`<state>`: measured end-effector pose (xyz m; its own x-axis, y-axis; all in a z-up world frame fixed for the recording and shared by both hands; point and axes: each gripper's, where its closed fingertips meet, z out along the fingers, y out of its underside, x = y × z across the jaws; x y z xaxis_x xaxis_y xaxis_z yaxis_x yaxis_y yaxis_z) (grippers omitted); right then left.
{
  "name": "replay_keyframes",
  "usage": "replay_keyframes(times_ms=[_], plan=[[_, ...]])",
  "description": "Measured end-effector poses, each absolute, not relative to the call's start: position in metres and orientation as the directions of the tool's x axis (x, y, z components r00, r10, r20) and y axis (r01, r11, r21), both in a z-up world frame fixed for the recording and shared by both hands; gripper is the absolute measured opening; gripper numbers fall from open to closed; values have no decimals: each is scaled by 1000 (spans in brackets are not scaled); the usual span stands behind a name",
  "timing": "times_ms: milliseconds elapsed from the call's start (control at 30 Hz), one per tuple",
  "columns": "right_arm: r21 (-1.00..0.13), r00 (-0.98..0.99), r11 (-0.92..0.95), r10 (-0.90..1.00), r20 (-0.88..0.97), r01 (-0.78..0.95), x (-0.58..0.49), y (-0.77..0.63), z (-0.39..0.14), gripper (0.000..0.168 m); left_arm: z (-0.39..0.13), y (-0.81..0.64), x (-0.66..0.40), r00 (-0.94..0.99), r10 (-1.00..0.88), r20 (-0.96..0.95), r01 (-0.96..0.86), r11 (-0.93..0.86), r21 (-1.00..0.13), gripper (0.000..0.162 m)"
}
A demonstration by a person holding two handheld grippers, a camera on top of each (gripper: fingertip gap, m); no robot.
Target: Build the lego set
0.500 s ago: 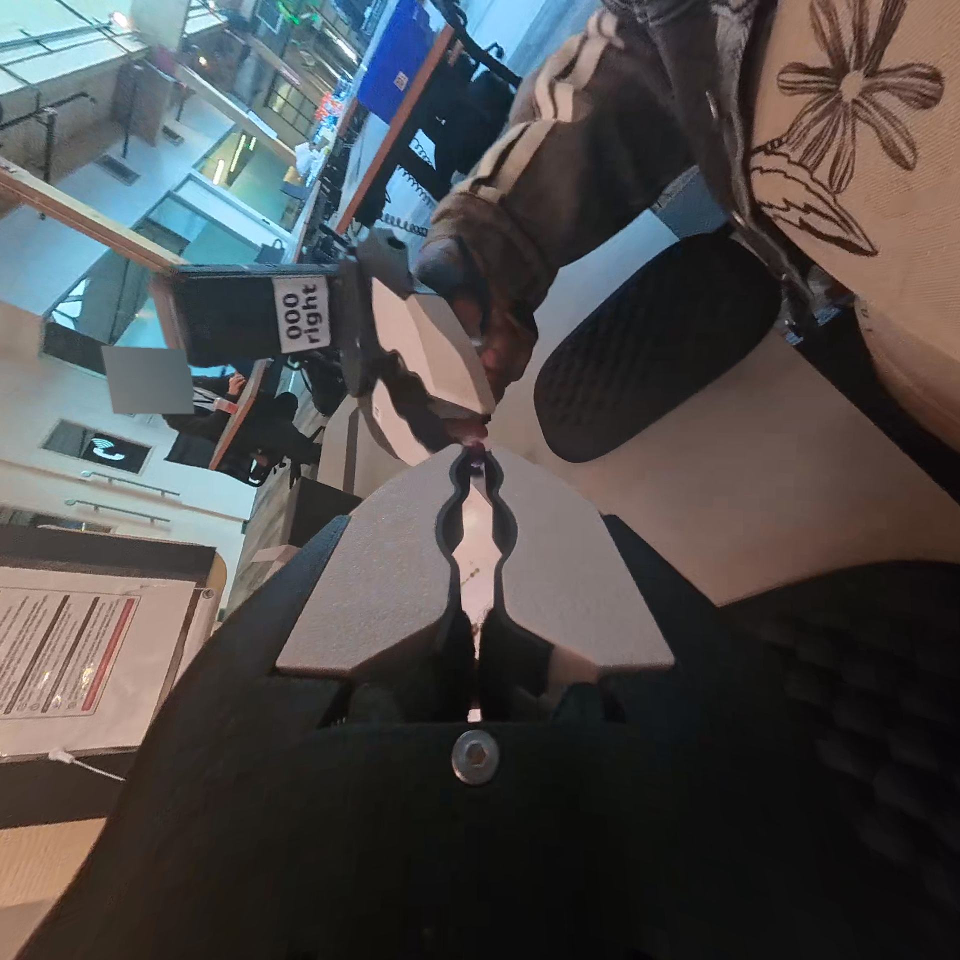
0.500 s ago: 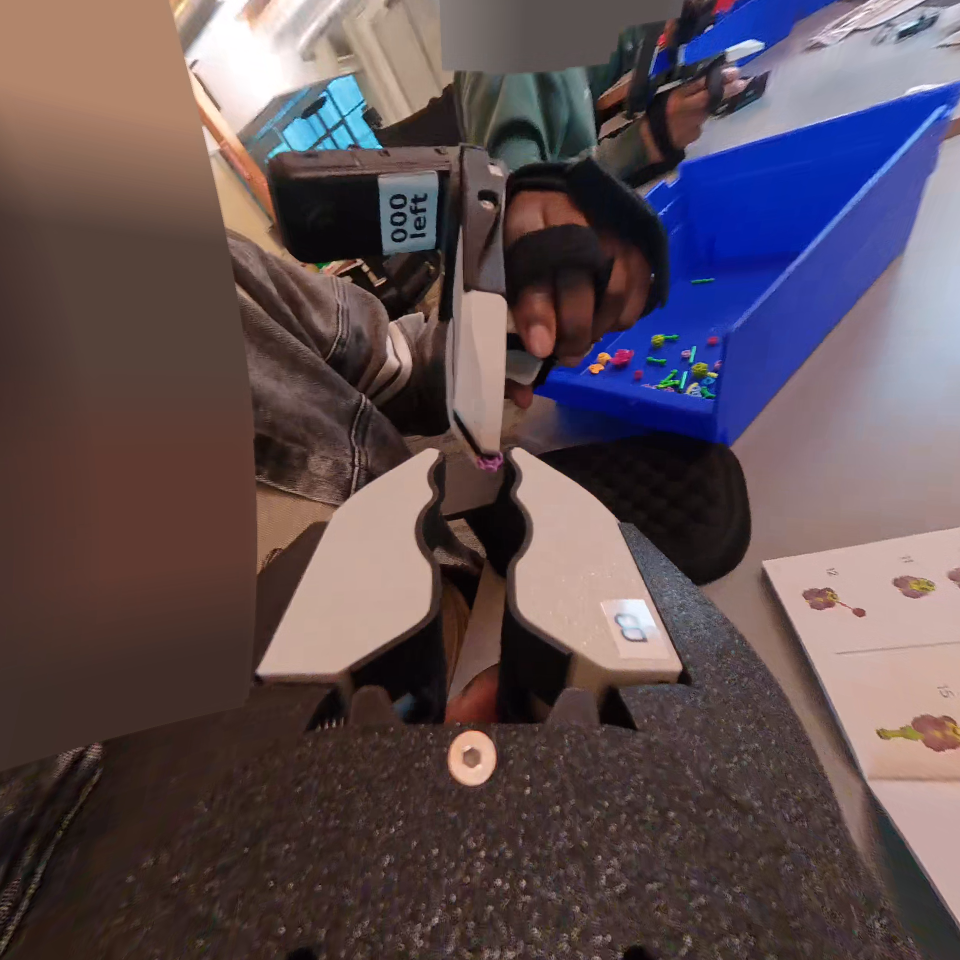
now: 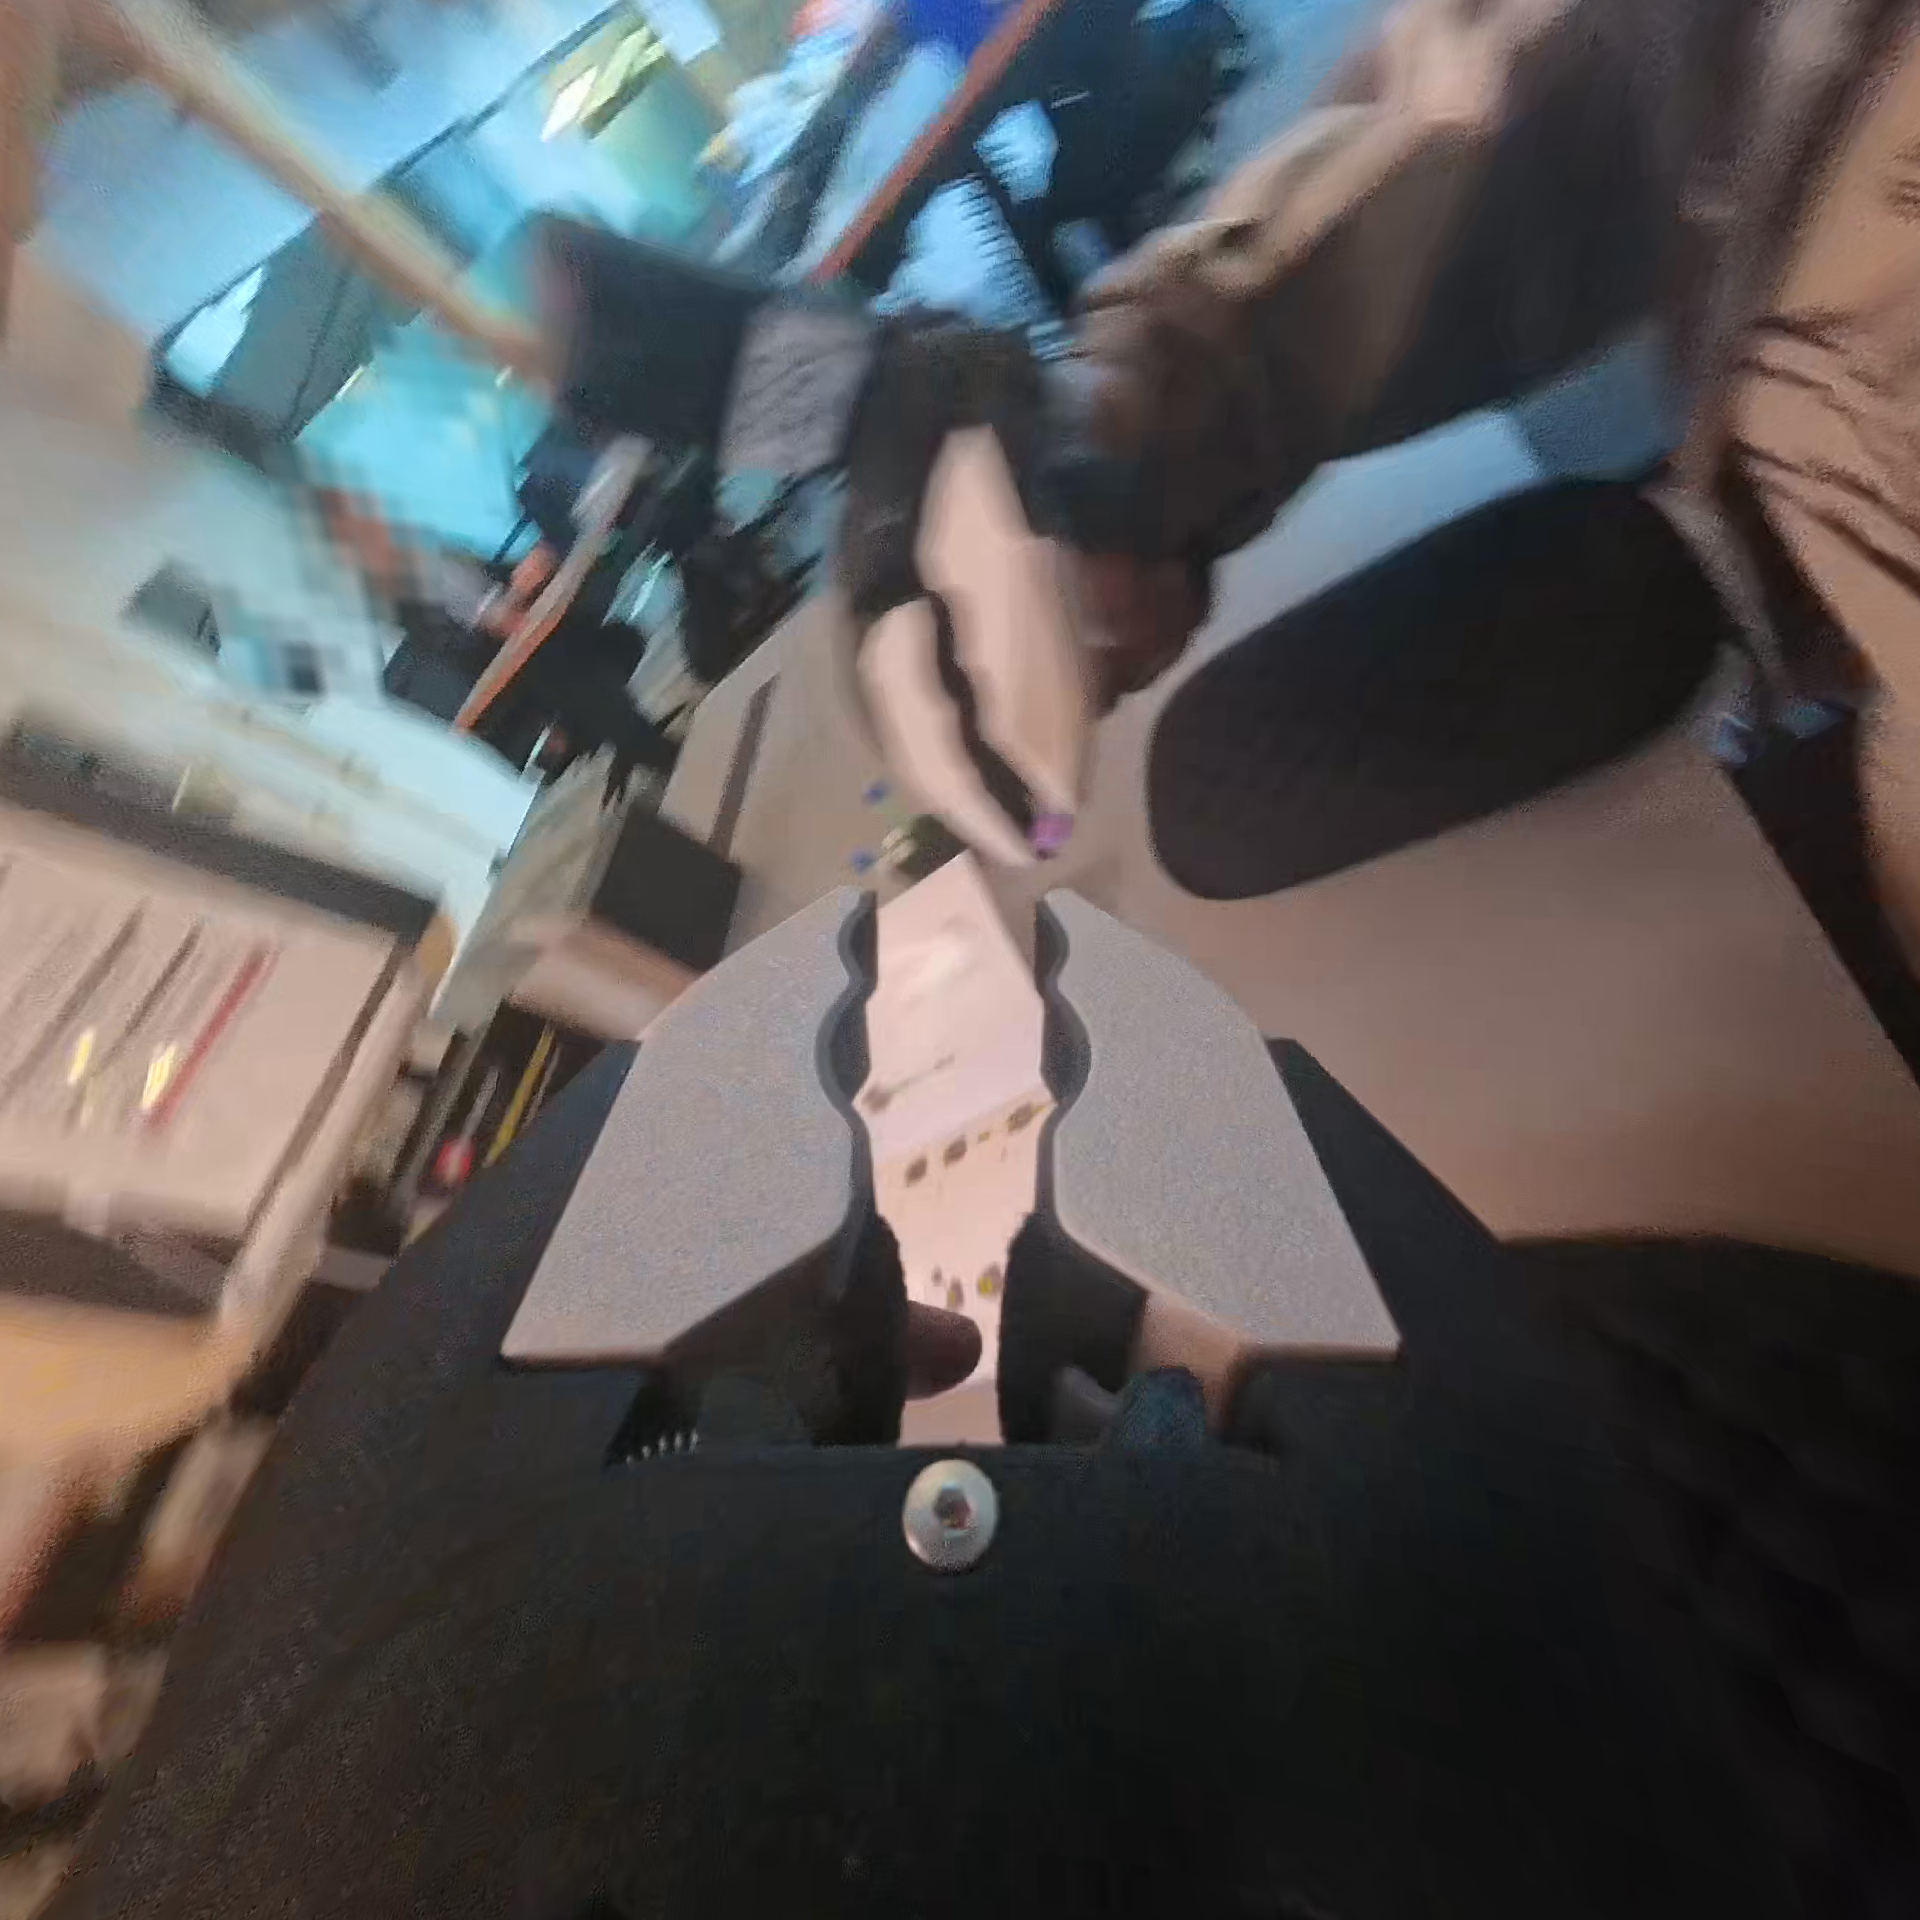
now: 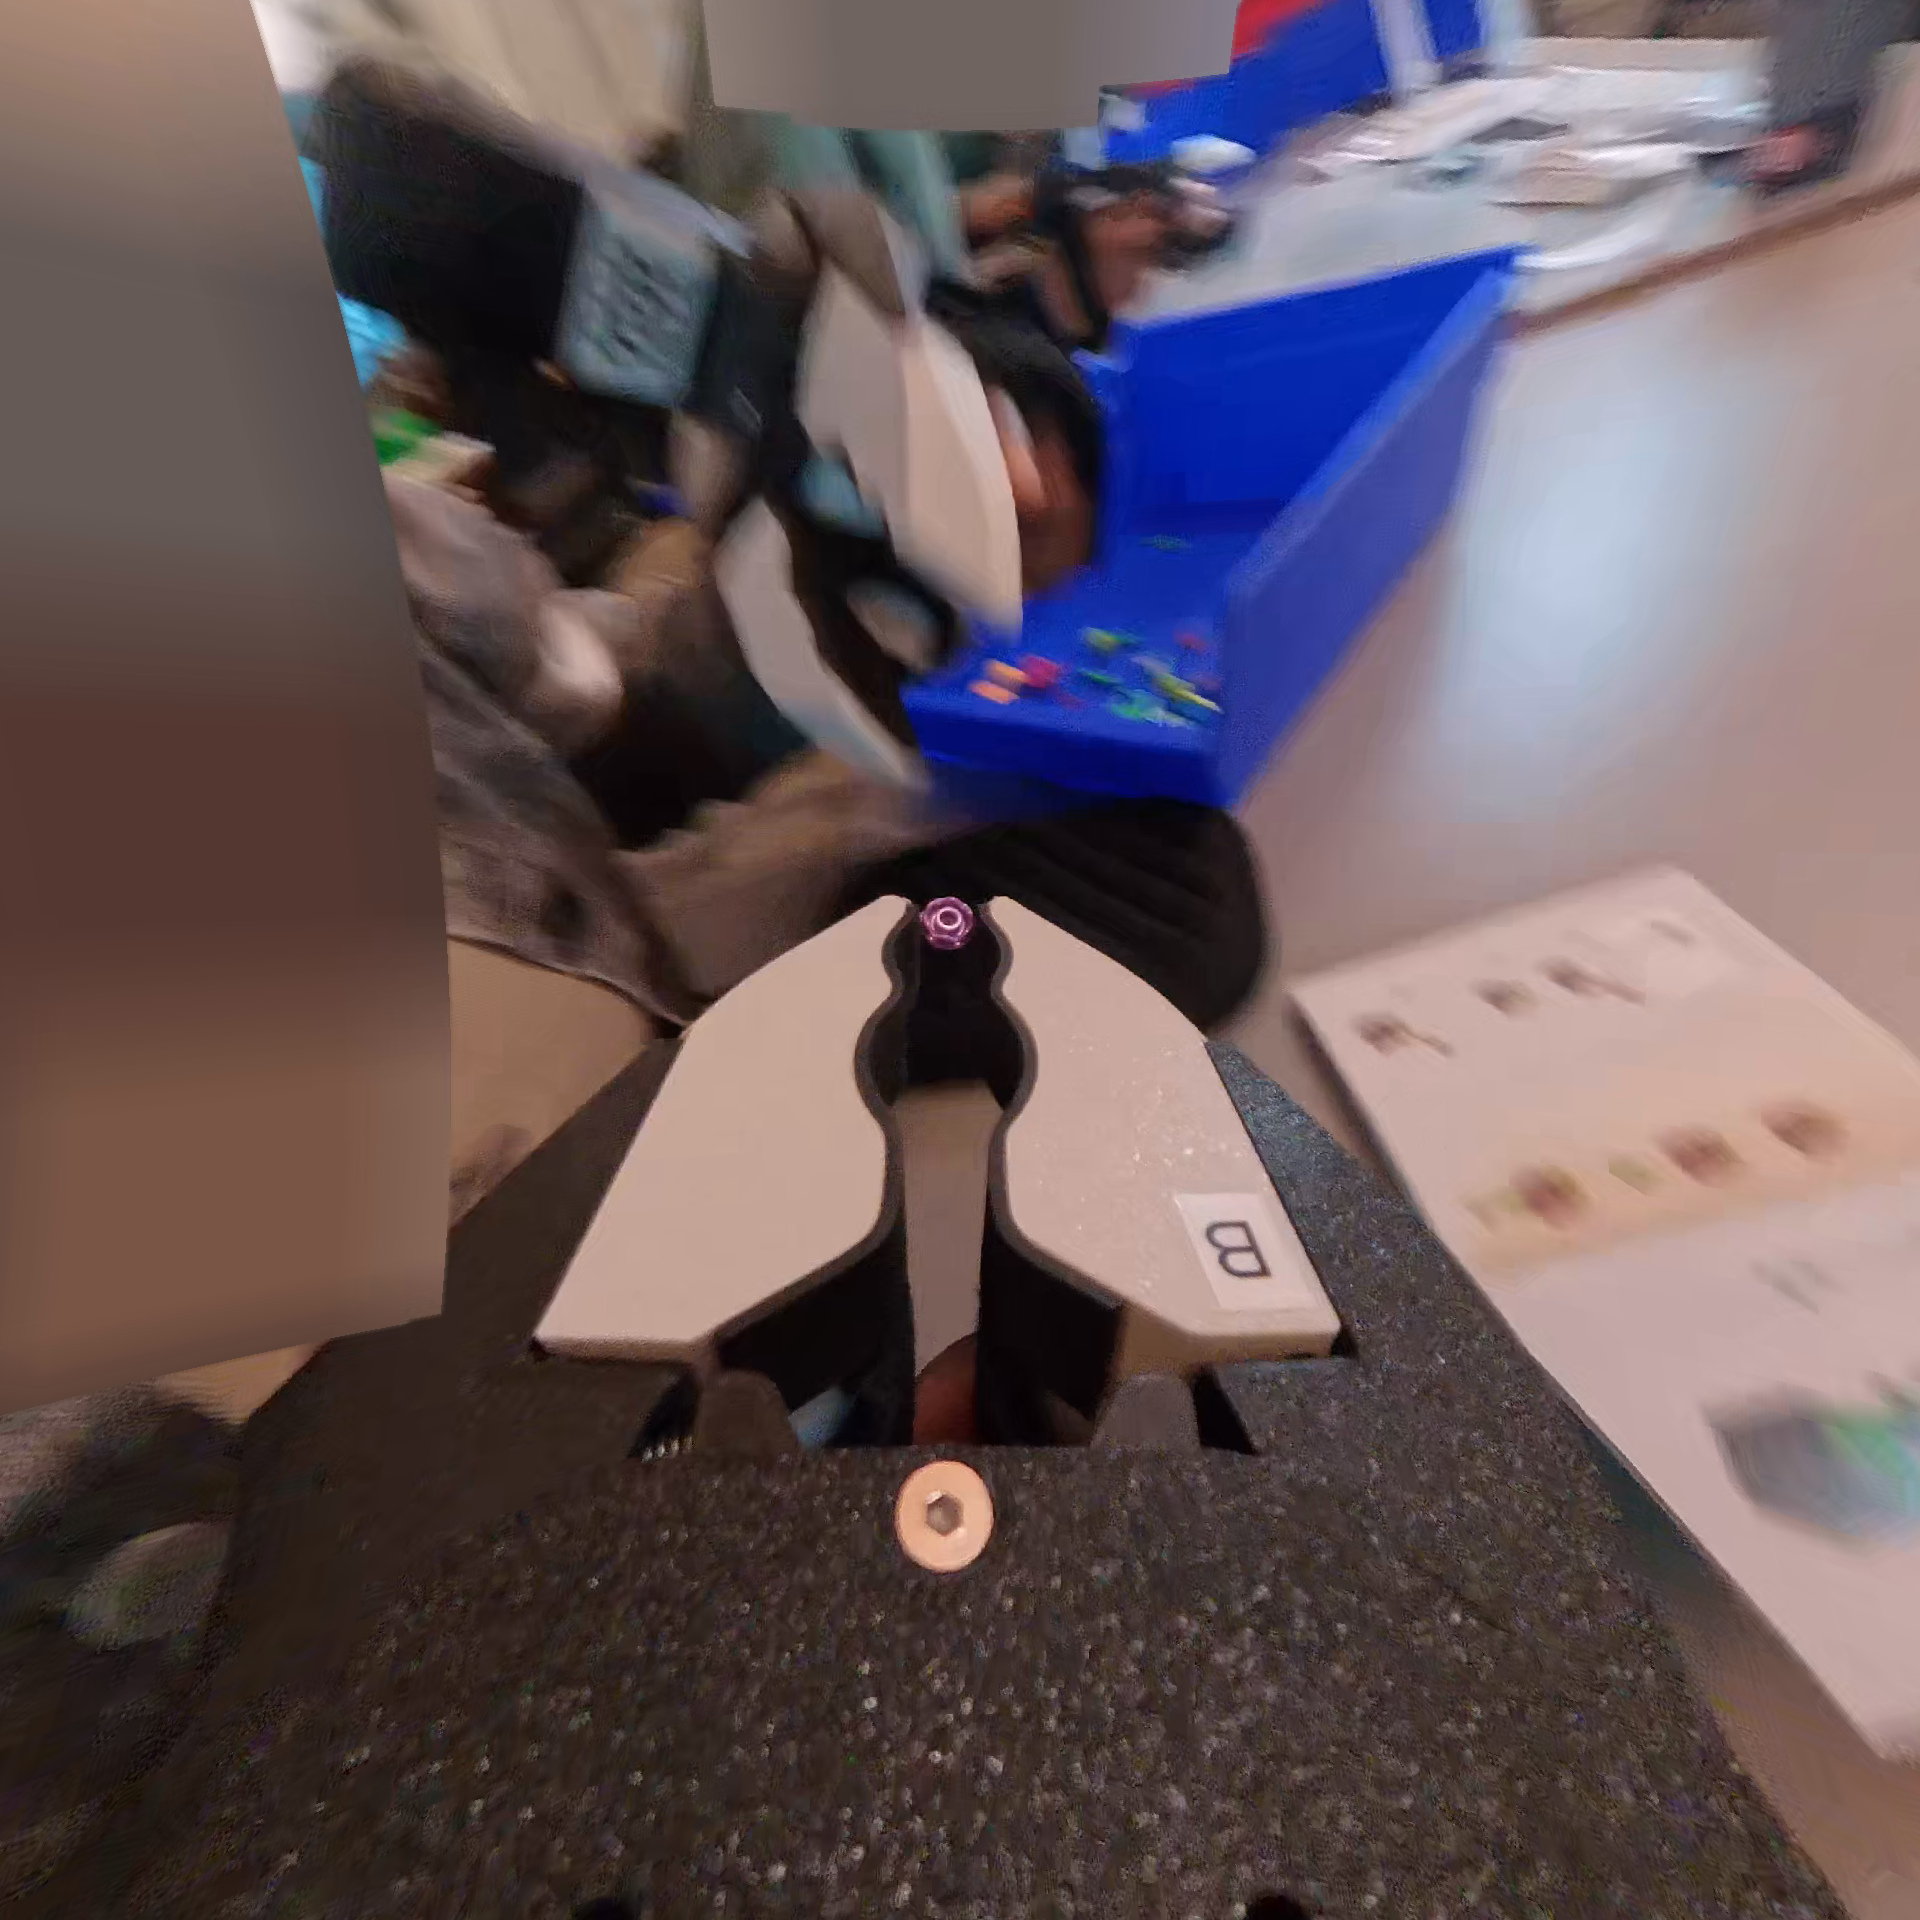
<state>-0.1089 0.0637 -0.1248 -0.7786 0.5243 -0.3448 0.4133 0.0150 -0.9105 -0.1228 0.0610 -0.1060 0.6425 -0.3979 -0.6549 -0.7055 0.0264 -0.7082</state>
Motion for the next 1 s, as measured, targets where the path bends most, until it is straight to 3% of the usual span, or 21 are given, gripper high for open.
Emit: replay_keyframes(times_ms=[67, 133, 200, 267, 433, 1000], plan=[[-896, -669, 113, 706, -232, 430, -114, 90, -164, 9, -97, 54, -163, 855, -191, -483, -510, -133, -850, 37], [-846, -578, 200, 803, -147, 494, -111, 108, -205, 9, -103, 34, -202, 977, 13, -212, -203, -245, -948, 52], [-801, -539, 264, 838, -86, 538, -109, 113, -231, 9, -111, 15, -218, 990, 103, 98, 122, -254, -960, 66], [-759, -525, 321, 851, -32, 566, -109, 114, -245, 10, -119, 4, -225, 948, 149, 283, 314, -262, -913, 88], [-700, -551, 417, 833, 40, 580, -119, 109, -253, 10, -131, -7, -225, 966, 209, 151, 217, -348, -912, 96], [-638, -559, 454, 828, 46, 621, -126, 109, -264, 12, -129, -20, -236, 966, 246, 82, 166, -343, -925, 95]])
